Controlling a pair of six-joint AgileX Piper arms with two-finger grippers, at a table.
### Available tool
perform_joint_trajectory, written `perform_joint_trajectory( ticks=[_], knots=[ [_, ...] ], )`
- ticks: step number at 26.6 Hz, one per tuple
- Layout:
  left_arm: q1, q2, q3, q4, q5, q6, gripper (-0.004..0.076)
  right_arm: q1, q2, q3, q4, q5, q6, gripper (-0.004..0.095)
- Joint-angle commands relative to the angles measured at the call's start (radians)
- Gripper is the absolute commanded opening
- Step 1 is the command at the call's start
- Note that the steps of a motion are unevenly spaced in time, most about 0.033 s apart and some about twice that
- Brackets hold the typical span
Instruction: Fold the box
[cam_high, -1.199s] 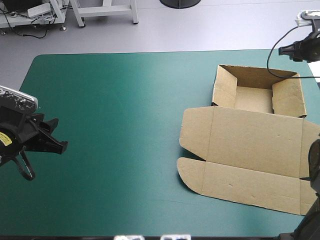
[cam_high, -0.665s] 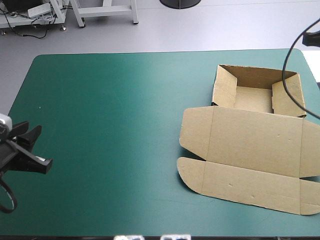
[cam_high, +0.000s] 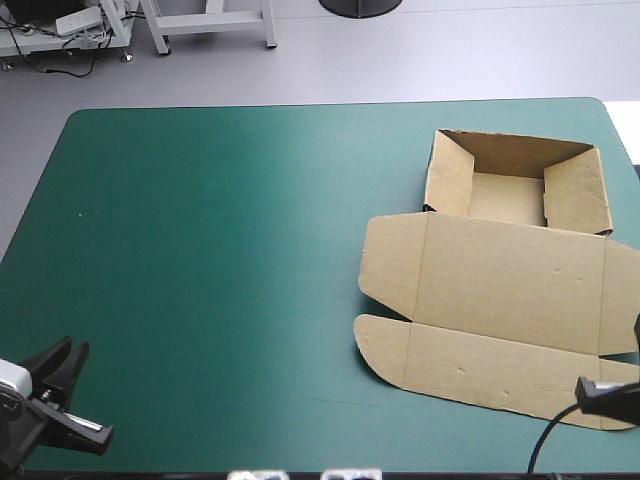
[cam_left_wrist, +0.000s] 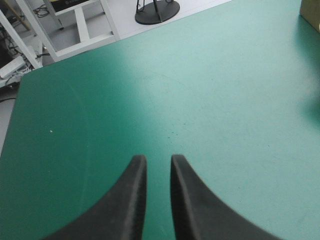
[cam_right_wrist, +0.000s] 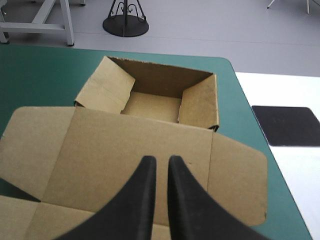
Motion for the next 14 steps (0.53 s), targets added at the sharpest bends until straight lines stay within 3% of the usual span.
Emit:
perform_joint_trajectory(
  ticks=[1, 5, 14],
  knots=[
    [-0.001, -0.063, 0.077, -0.053, -0.115, -0.002, 0.0117, -0.005, -0.099, 0.141, -0.003, -0.112, 0.009, 0.0059],
    [-0.001, -0.151, 0.214, -0.090, -0.128, -0.002, 0.0117, -0.005, -0.266, 0.390, 0.027, -0.185, 0.020, 0.0043],
    [-0.001, -0.171, 0.391, -0.096, -0.212, -0.002, 0.0117, -0.005, -0.367, 0.661, 0.152, -0.321, -0.044, 0.0026]
  ],
)
